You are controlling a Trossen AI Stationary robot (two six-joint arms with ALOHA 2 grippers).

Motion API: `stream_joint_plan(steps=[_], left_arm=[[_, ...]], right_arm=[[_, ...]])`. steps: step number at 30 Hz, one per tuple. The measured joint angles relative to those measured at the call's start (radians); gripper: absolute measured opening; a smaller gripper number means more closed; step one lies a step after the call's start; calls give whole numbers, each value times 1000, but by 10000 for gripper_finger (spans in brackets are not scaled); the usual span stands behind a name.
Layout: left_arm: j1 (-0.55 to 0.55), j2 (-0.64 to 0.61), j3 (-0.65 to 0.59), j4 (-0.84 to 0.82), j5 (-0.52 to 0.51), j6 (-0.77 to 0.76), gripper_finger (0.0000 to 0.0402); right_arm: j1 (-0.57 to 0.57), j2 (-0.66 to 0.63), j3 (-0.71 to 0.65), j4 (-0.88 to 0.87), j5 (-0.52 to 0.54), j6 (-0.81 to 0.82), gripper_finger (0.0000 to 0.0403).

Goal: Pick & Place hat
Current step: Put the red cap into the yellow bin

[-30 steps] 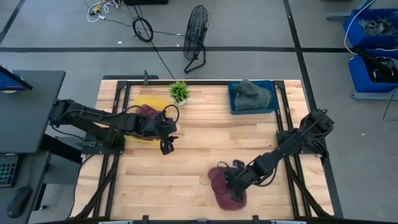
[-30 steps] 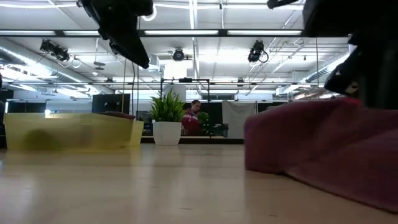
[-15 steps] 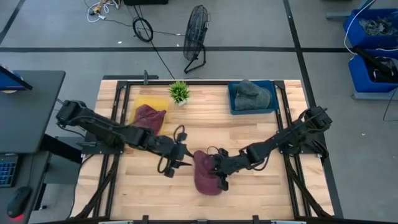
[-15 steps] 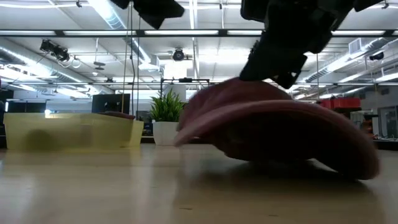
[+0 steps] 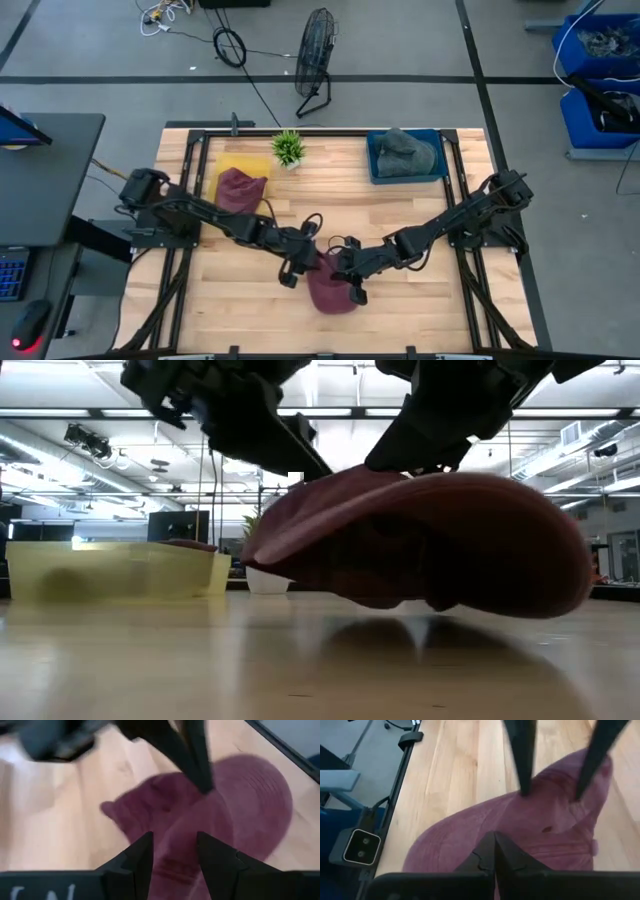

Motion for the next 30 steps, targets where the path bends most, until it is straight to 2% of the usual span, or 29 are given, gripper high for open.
stream_joint_plan(steps=[4, 10, 15, 30], left_arm=[[0, 38, 0, 38, 69, 5, 154], [-3, 41, 0, 90, 113, -50, 154], [4, 41, 0, 124, 118, -185, 153], [17, 50, -1, 76, 114, -181, 153]], right_arm=[[-1, 0, 0, -1, -4, -13, 0], [-7, 0, 0, -14, -4, -38, 0], [-24, 0, 0, -14, -3, -38, 0], [-46, 0, 0, -1, -48, -114, 0]])
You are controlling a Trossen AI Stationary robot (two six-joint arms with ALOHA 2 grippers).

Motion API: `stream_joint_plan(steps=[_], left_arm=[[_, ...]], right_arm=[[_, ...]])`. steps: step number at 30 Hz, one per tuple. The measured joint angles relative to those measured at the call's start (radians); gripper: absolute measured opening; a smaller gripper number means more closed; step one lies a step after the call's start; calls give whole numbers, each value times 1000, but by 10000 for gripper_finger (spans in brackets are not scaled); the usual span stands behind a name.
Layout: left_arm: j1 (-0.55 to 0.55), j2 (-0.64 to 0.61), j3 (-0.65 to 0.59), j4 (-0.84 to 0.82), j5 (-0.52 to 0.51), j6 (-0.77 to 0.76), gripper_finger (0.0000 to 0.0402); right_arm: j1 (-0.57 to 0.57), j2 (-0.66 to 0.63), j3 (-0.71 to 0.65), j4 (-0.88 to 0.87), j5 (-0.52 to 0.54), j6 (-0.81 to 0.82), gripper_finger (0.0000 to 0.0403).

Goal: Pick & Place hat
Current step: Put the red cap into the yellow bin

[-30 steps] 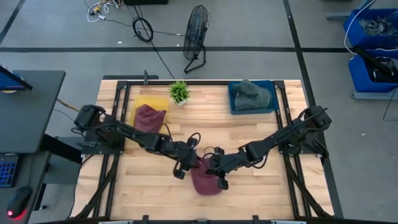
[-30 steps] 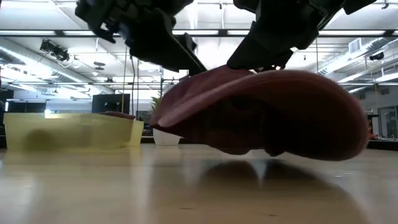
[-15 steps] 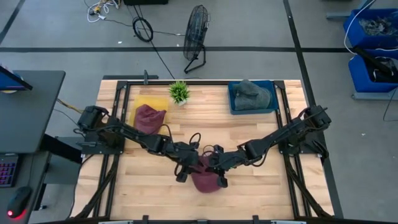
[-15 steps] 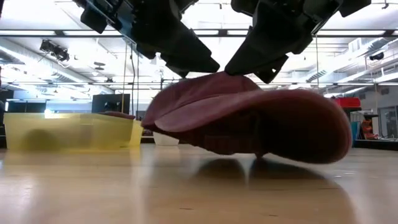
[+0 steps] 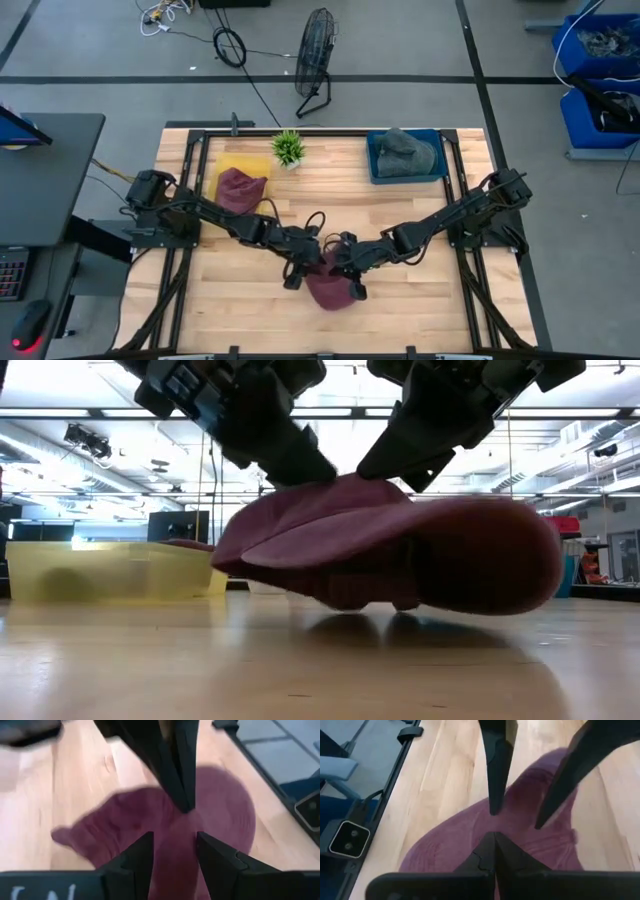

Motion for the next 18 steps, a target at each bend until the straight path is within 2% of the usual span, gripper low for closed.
stream_joint_plan(steps=[4, 12, 15, 18], left_arm=[[-1, 0, 0, -70, 1, -1, 134], [-1, 0, 0, -106, 3, -8, 62], [-1, 0, 1, -121, 3, 5, 19], [-3, -24, 2, -198, 2, 6, 8]], right_arm=[[0, 0, 0, 28, 18, -24, 0], [-2, 0, 0, 49, 53, -46, 0], [-1, 0, 0, 47, 53, -13, 5], [-2, 0, 0, 44, 57, 35, 21]])
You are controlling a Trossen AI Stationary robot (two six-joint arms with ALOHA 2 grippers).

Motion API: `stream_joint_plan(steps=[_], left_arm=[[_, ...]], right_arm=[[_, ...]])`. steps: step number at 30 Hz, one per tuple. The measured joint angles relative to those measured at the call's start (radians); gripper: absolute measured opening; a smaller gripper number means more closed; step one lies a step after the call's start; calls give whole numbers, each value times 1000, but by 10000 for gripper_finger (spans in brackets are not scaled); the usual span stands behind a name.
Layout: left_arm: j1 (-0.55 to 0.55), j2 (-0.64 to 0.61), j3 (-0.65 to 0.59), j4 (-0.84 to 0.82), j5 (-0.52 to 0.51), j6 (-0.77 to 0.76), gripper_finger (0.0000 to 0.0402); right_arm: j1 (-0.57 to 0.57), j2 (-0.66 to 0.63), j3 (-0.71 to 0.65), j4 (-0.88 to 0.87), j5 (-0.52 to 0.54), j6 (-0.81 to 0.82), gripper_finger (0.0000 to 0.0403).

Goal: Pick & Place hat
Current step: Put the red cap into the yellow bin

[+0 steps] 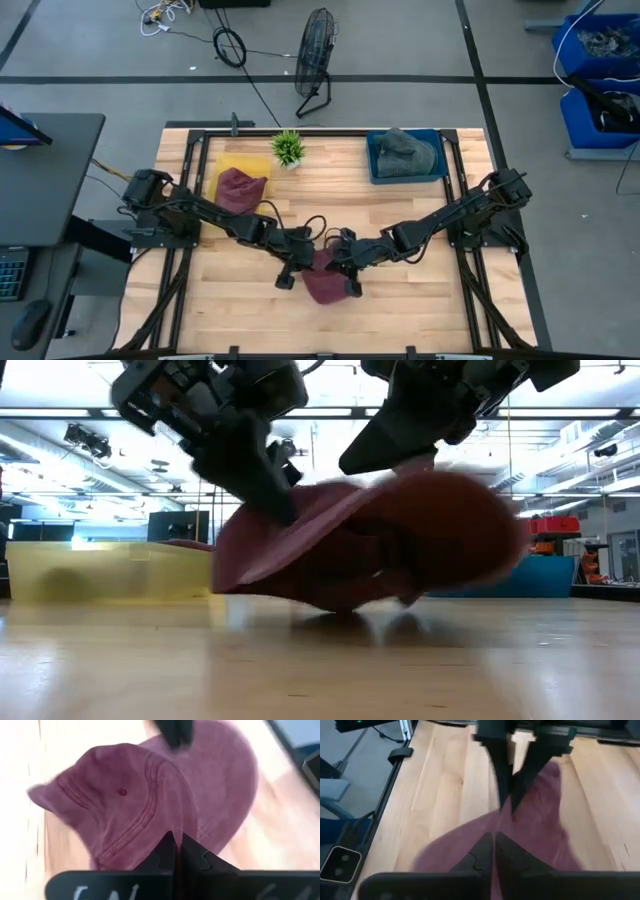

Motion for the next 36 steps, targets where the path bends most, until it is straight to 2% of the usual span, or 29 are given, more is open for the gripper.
stream_joint_plan(steps=[3, 6, 11, 16, 21, 22, 24, 26, 28, 33, 36], left_arm=[[-16, -50, 0, -109, -5, 12, 6], [-52, -126, 50, -333, -62, 56, 5], [-150, -238, 193, -844, -293, 119, 6], [-238, -304, 324, -1198, -465, 94, 5], [-262, -331, 342, -1534, -675, 40, 5], [-253, -331, 339, -1562, -703, 28, 4], [-218, -358, 300, -1512, -731, 85, 4], [-181, -394, 259, -1447, -718, 183, 5], [-137, -401, 217, -1451, -692, 245, 7], [-15, -434, 82, -1548, -688, 223, 5], [46, -474, -17, -1499, -697, 269, 5]], right_arm=[[1, 0, 1, -6, -3, 1, 44], [1, 0, 1, -6, -1, 0, 68], [1, 0, 1, -21, 49, 0, 99], [-6, 0, 1, -42, 49, -8, 111], [-13, 0, 1, -60, 49, -38, 109], [-15, 0, 1, -64, 49, -42, 108], [-19, 0, 1, -64, 50, -46, 107], [-22, 0, 1, -66, 49, -52, 107], [-22, 0, 1, -69, 50, -50, 107], [-21, 0, 1, -77, 49, -33, 107], [-21, 0, 1, -77, 49, -38, 107]])
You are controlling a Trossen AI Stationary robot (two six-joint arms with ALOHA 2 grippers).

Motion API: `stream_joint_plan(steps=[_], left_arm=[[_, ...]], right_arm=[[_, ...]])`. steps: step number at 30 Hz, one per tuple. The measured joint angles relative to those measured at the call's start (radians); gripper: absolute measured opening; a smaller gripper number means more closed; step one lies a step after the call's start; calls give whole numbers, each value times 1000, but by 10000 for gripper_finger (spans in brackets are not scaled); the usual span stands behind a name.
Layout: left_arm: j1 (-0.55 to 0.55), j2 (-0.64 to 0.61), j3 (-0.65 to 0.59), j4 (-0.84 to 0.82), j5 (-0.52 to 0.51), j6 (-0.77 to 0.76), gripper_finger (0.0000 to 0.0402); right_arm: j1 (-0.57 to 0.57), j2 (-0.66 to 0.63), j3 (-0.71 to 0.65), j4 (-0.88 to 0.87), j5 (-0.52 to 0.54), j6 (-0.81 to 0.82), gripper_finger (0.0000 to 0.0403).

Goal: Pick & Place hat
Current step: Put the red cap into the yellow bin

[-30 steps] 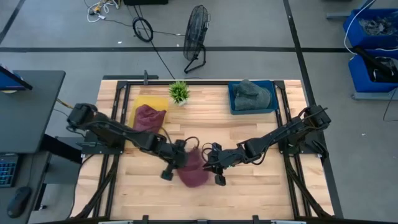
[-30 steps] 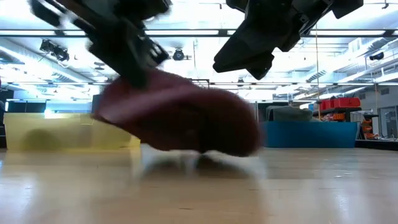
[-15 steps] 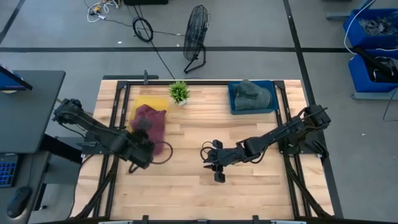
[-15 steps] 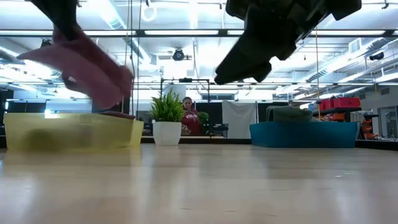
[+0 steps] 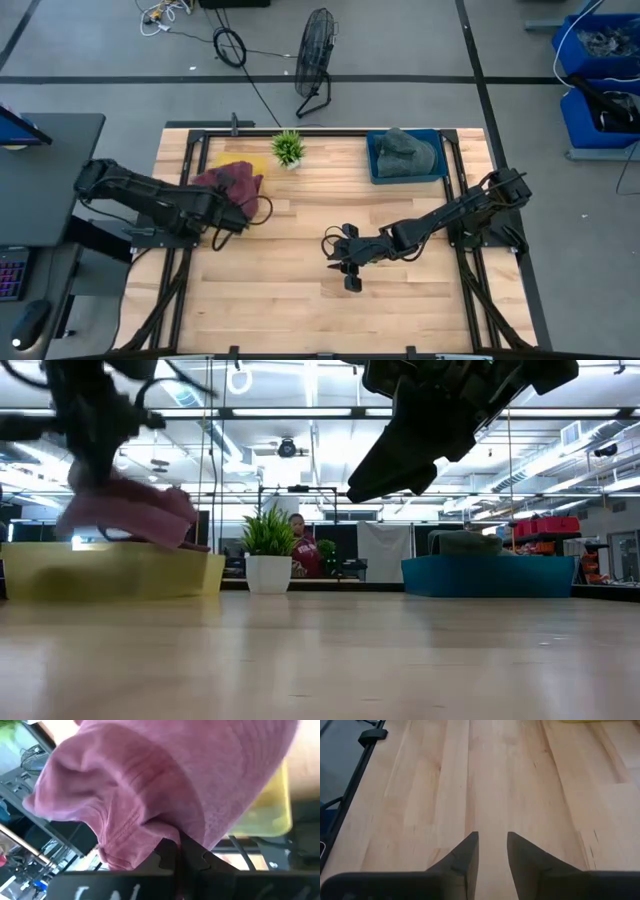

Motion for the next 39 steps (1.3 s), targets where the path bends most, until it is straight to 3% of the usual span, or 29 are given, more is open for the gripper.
stream_joint_plan(steps=[5, 12, 17, 20, 23, 28, 35, 39], left_arm=[[45, -37, -124, 63, -23, 65, 8], [35, -37, -162, 74, -96, 160, 6], [13, -39, -155, 280, -62, 341, 7], [13, -38, -168, 416, -38, 369, 8], [29, -37, -184, 499, -28, 252, 14], [81, -34, -198, 501, -21, -36, 37], [132, -34, -198, 497, 14, -109, 103], [133, -35, -180, 465, 16, -260, 137]], right_arm=[[-2, 0, 0, 0, 0, -14, 107], [-3, 0, 0, 0, 0, -15, 107], [-3, 0, 0, 0, 0, -15, 107], [-3, 0, 0, 0, 0, -15, 107], [-3, 0, 0, 0, 0, -8, 107], [-3, 0, 0, -2, 0, -13, 107], [-3, 0, 0, -2, 0, -13, 107], [-3, -5, 0, 1, -2, 30, 107]])
